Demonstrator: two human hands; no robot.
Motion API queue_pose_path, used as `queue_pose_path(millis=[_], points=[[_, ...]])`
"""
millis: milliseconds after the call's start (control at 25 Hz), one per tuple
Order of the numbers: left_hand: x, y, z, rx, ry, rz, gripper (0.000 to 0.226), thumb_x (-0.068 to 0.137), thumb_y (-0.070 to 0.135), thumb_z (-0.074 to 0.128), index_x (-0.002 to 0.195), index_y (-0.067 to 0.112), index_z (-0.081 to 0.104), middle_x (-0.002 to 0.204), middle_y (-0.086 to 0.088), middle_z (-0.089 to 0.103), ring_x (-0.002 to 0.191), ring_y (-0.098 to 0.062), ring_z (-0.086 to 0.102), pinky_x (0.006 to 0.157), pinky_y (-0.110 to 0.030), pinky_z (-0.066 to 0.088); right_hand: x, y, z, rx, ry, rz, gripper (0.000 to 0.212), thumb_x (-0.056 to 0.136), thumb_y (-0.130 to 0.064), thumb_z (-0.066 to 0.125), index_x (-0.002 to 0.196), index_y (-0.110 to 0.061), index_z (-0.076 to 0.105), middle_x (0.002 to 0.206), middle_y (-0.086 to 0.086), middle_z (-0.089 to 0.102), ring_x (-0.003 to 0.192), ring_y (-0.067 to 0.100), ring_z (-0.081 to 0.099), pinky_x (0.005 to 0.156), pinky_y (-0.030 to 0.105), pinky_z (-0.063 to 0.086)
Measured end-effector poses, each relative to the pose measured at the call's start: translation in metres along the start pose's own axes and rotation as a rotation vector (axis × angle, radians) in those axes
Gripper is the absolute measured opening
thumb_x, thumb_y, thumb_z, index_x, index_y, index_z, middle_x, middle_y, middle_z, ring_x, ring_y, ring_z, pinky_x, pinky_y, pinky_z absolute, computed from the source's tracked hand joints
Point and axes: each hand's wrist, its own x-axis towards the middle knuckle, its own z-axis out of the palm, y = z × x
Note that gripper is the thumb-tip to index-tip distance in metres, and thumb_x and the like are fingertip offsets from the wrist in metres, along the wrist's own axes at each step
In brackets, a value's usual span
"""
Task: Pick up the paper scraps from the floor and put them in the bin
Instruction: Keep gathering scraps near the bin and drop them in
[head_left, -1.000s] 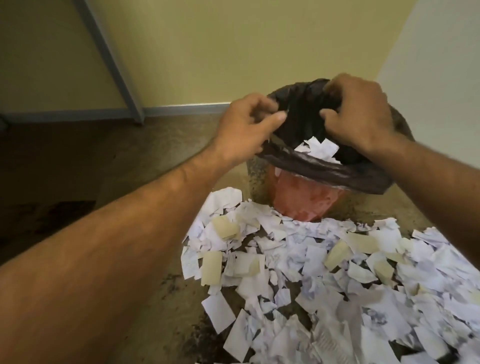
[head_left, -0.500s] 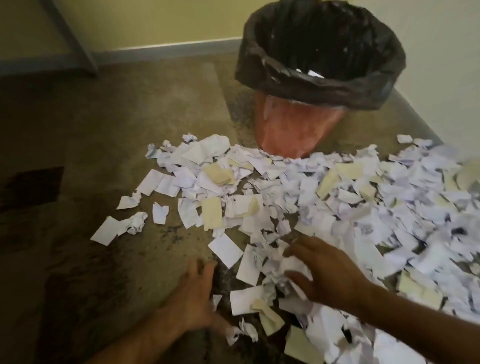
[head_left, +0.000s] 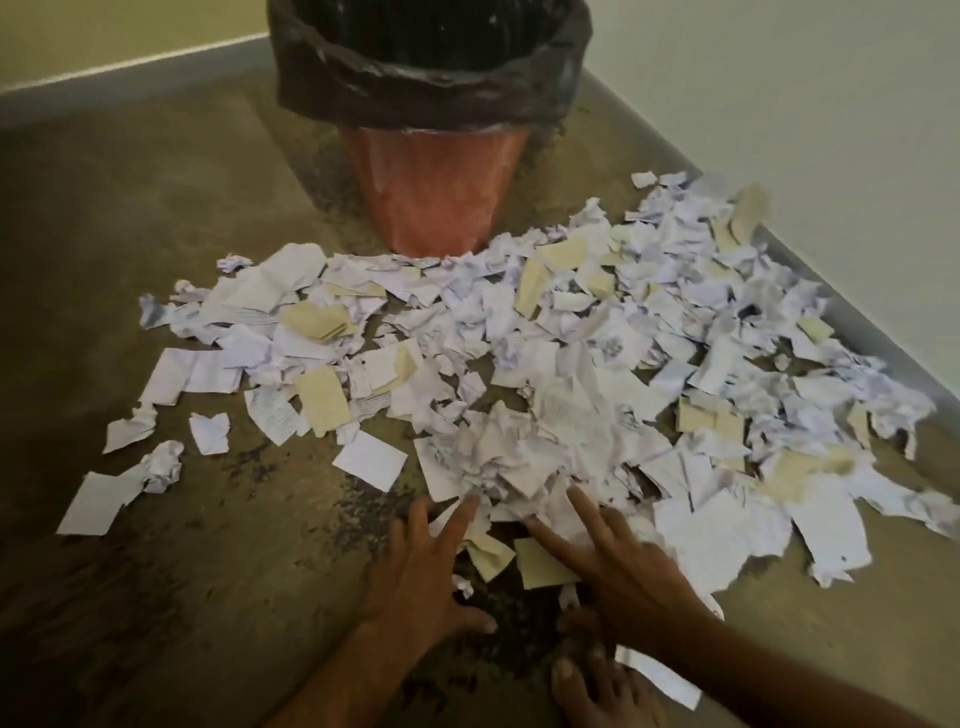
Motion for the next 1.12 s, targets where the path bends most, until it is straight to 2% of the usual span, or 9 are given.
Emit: queue_pose_path(millis=[160, 280, 440, 560, 640, 720, 880, 1000, 1120], points=[[0.011, 0.010, 0.017, -0.036, 0.139, -0.041, 0.081, 0.077, 0.062, 0.067, 0.145, 0.048, 0.023, 0.139, 0.000, 0.017, 0.128, -0.024, 0.033, 0.096, -0.038, 0.048, 0.028, -0.005, -0.006, -0.010, 0.074, -0.013, 0.091, 0.089, -0.046, 0.060, 0.147, -0.049, -0.010, 0.158, 0.012, 0.002, 0.132, 0.040, 0.030, 0.087, 0.045, 0.052], [0.013, 0.010, 0.029, -0.194, 0.322, -0.005, 0.043, 0.083, 0.041, 0.070, 0.122, 0.042, 0.053, 0.120, 0.006, 0.037, 0.107, -0.017, 0.051, 0.081, -0.033, 0.052, 0.037, 0.000, 0.002, -0.046, 0.122, -0.043, 0.068, 0.092, -0.032, 0.057, 0.147, -0.033, 0.017, 0.152, 0.010, 0.019, 0.128, 0.036, 0.034, 0.086, 0.045, 0.052], [0.017, 0.011, 0.026, -0.431, 0.415, -0.001, 0.024, 0.075, 0.013, 0.080, 0.092, 0.028, 0.071, 0.094, 0.007, 0.055, 0.082, -0.008, 0.055, 0.067, -0.014, 0.041, 0.041, 0.012, 0.016, 0.030, 0.278, -0.064, 0.050, 0.093, -0.022, 0.053, 0.141, -0.023, 0.040, 0.142, 0.006, 0.043, 0.122, 0.029, 0.044, 0.087, 0.041, 0.049], [0.019, 0.008, 0.016, -0.595, 0.392, -0.128, 0.030, 0.069, 0.007, 0.082, 0.063, 0.033, 0.068, 0.071, 0.010, 0.066, 0.065, -0.002, 0.060, 0.056, -0.012, 0.043, 0.044, 0.020, 0.023, 0.193, 0.400, -0.077, 0.041, 0.078, -0.012, 0.068, 0.118, -0.020, 0.066, 0.123, 0.005, 0.061, 0.110, 0.029, 0.058, 0.082, 0.040, 0.053], [0.017, 0.006, 0.007, -0.679, 0.324, -0.204, 0.029, 0.069, 0.009, 0.084, 0.060, 0.033, 0.071, 0.064, 0.011, 0.070, 0.060, 0.000, 0.063, 0.055, -0.019, 0.050, 0.044, 0.026, 0.023, 0.338, 0.505, -0.059, 0.037, 0.065, -0.009, 0.080, 0.100, -0.020, 0.074, 0.108, 0.004, 0.070, 0.097, 0.027, 0.067, 0.078, 0.035, 0.055], [0.014, 0.004, -0.004, -0.717, 0.302, -0.210, 0.026, 0.067, 0.009, 0.087, 0.065, 0.031, 0.074, 0.067, 0.011, 0.071, 0.061, 0.000, 0.065, 0.053, -0.016, 0.050, 0.040, 0.030, 0.013, 0.480, 0.611, -0.032, 0.033, 0.060, -0.012, 0.086, 0.091, -0.020, 0.077, 0.097, 0.001, 0.074, 0.089, 0.018, 0.070, 0.078, 0.028, 0.055], [0.002, 0.002, -0.046, -0.756, 0.320, -0.167, 0.022, 0.064, 0.011, 0.090, 0.072, 0.027, 0.077, 0.079, 0.009, 0.073, 0.070, -0.006, 0.067, 0.052, -0.011, 0.047, 0.021, 0.034, -0.032, 0.726, 0.777, 0.001, 0.027, 0.060, -0.010, 0.084, 0.083, -0.022, 0.079, 0.089, -0.015, 0.074, 0.086, 0.002, 0.068, 0.078, 0.008, 0.049], [-0.011, 0.006, -0.091, -0.792, 0.352, -0.125, 0.024, 0.061, 0.013, 0.092, 0.067, 0.032, 0.077, 0.076, 0.009, 0.074, 0.071, -0.009, 0.068, 0.058, -0.019, 0.052, 0.007, 0.038, -0.081, 0.835, 0.762, 0.041, 0.043, 0.058, 0.004, 0.087, 0.079, -0.032, 0.079, 0.092, -0.020, 0.073, 0.085, -0.002, 0.069, 0.075, 0.017, 0.055], [-0.021, 0.018, -0.155, -0.891, 0.486, -0.052, 0.026, 0.058, 0.014, 0.092, 0.069, 0.032, 0.077, 0.074, 0.012, 0.074, 0.067, -0.005, 0.067, 0.061, -0.023, 0.054, -0.002, 0.036, -0.158, 0.870, 0.782, 0.067, 0.047, 0.061, 0.014, 0.082, 0.085, -0.027, 0.079, 0.089, -0.014, 0.075, 0.077, -0.007, 0.067, 0.065, 0.009, 0.052]])
